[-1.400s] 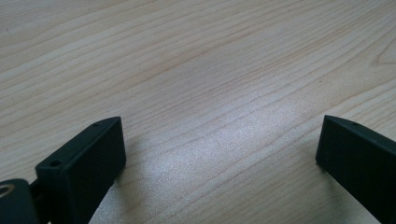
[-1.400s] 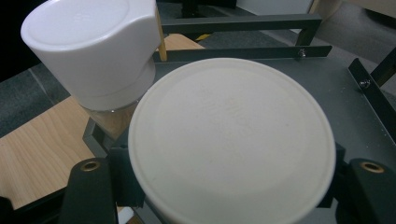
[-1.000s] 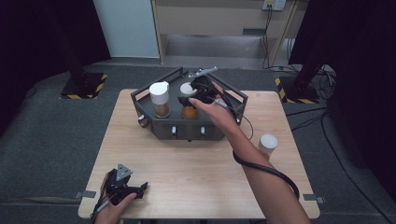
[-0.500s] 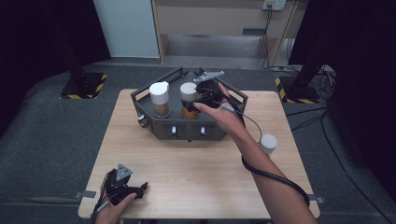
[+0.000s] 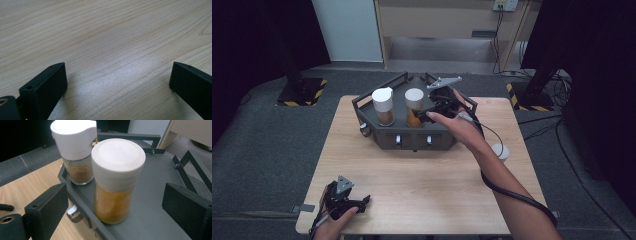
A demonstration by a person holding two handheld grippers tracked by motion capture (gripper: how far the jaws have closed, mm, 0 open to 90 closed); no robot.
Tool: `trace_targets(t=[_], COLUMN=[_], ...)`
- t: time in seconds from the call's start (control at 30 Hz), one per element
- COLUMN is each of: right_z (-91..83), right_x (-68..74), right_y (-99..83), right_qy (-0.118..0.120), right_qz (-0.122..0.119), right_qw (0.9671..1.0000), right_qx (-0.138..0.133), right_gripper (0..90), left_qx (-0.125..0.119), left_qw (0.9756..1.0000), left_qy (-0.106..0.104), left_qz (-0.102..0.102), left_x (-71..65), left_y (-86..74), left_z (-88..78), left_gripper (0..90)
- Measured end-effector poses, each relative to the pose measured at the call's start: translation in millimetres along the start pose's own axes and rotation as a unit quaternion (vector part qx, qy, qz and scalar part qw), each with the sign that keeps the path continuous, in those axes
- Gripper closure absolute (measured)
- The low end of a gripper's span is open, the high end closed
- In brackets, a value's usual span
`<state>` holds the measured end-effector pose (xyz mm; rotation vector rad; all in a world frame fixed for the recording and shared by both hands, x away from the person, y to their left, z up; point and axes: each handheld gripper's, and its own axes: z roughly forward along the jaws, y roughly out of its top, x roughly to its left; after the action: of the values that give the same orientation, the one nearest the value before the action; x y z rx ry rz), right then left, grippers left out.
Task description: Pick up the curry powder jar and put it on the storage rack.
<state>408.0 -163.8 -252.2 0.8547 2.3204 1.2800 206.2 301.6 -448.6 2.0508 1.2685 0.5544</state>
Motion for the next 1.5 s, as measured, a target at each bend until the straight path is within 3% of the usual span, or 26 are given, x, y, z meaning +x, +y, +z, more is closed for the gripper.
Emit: trace_targets(t=[0.87,1.5], right_z=[-38.8,-61.8], right_x=[-7.9,-22.4], right_y=[-12.9,-24.6], right_qy=[0.011,0.015], right_qz=[-0.007,0.004], right_qw=[0.9997,0.9997], right_qx=[0.018,0.02], right_gripper=[6.6,6.6], left_qx=[0.0,0.0], left_qw=[1.0,1.0], left_qy=[0.0,-0.001], left_qz=[-0.001,-0.001], left_x=[-0.2,0.4], left_y=[0.0,0.0], left_z=[-0.1,0.0], left_gripper=[0.1,0.1])
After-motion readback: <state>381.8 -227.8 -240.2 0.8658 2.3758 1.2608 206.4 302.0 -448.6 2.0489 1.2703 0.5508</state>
